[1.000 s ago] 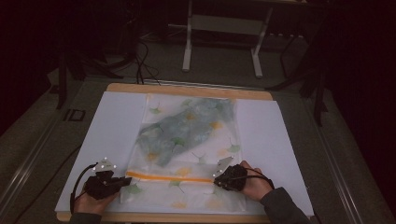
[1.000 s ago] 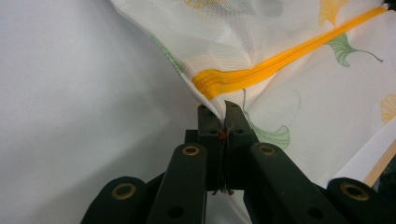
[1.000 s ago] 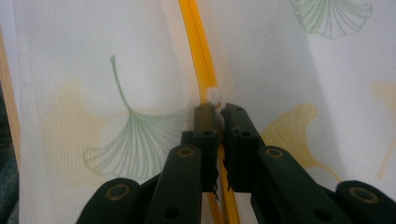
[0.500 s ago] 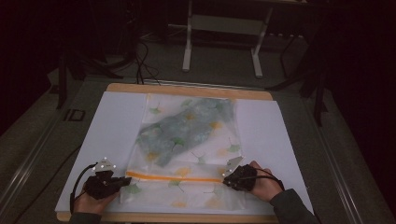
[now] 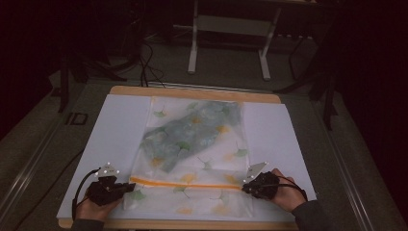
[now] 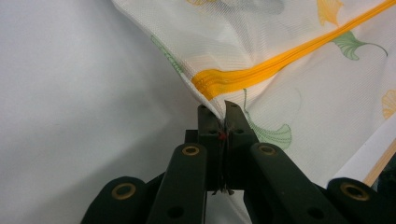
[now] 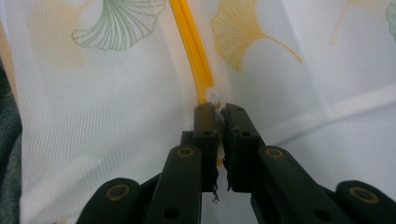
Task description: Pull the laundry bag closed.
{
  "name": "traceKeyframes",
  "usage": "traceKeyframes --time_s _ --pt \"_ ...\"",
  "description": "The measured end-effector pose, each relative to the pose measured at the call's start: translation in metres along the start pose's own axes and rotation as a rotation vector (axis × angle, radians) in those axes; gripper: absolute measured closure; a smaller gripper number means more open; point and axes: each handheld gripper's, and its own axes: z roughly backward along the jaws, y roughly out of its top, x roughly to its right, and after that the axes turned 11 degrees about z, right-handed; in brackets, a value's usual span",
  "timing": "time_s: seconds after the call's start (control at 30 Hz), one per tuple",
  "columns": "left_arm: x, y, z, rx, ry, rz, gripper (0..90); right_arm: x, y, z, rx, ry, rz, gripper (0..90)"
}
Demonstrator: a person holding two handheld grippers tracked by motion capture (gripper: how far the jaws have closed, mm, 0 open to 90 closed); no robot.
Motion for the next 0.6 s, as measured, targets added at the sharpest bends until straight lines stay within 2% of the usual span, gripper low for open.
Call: traceKeyframes --time_s 0.2,0.33,0.4,0.6 --pt "0.0 0.0 -0.001 -0.006 0.001 -0.003 88.1 0.0 -0.008 0.003 0.016 0.013 -0.025 84.6" --pt "-0.001 -0.002 0.002 0.006 0.025 -0.008 81.9 0.001 -0.011 0.002 0.039 0.02 -0.042 82.6" --pt "-0.002 -0.002 0.004 0.015 0.029 -0.006 80.5 0.002 -0.012 0.002 0.046 0.018 -0.055 72.5" --pt "-0.004 -0.003 0.008 0.045 0.034 -0.008 69.3 0.003 -0.023 0.002 0.115 0.007 -0.126 64.5"
